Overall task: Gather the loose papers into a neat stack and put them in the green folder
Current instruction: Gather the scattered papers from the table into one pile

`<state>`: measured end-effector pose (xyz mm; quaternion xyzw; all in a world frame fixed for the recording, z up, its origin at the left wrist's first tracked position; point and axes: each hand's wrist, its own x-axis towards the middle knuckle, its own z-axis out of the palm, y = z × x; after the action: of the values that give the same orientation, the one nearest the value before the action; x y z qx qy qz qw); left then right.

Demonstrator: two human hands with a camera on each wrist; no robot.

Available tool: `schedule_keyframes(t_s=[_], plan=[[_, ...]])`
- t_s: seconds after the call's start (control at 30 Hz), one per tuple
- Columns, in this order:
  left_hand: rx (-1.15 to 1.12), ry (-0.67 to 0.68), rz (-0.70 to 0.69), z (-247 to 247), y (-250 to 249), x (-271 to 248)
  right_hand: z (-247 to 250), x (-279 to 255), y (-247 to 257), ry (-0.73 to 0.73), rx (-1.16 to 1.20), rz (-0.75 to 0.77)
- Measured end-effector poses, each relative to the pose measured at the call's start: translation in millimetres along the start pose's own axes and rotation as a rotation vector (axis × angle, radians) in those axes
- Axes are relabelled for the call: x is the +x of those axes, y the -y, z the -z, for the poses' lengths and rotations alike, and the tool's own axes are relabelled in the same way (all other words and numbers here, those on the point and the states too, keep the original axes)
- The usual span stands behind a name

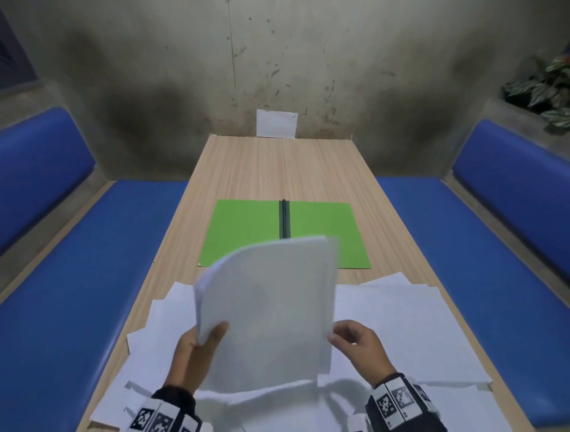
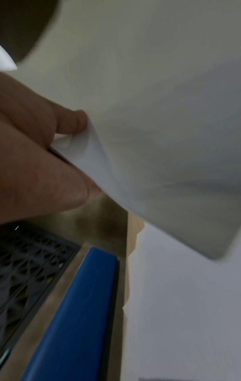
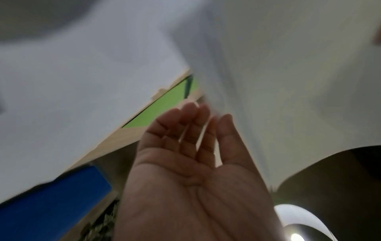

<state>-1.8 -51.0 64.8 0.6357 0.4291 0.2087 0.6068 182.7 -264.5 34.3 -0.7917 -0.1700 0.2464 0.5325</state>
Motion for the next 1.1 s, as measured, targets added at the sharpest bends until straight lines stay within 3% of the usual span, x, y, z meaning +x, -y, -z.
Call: schedule_keyframes(t_s=[0.17, 0.43, 0.5, 0.67, 0.77, 0.9, 1.0, 1.1], plan=[[-0.019, -0.247, 0.112, 44, 4, 12, 32, 3, -43, -0.04, -0.37, -0.273], [0.084, -0.374, 0.179, 78, 27, 0, 30, 6, -59, -0.113, -0.431, -0.471], [0.066, -0.342, 0.177, 77, 27, -5, 25, 7, -56, -0.131, -0.348, -0.479], [0.085, -0.106, 0.18, 67, 30, -5, 19, 8, -22, -0.165, -0.069, -0.177], [0.106, 0.056, 0.164, 55, 31, -5, 13, 6, 12, -0.104, 0.176, -0.072], [0.175, 0.21, 0.041, 36, 20, -9, 8, 2, 47, 0.051, 0.386, 0.027], [0.133, 0.293, 0.049, 25, 11, -10, 5, -2, 61, 0.113, 0.487, 0.01], [0.127, 0.224, 0.079, 22, 16, -7, 12, 6, 42, 0.067, 0.466, -0.101]])
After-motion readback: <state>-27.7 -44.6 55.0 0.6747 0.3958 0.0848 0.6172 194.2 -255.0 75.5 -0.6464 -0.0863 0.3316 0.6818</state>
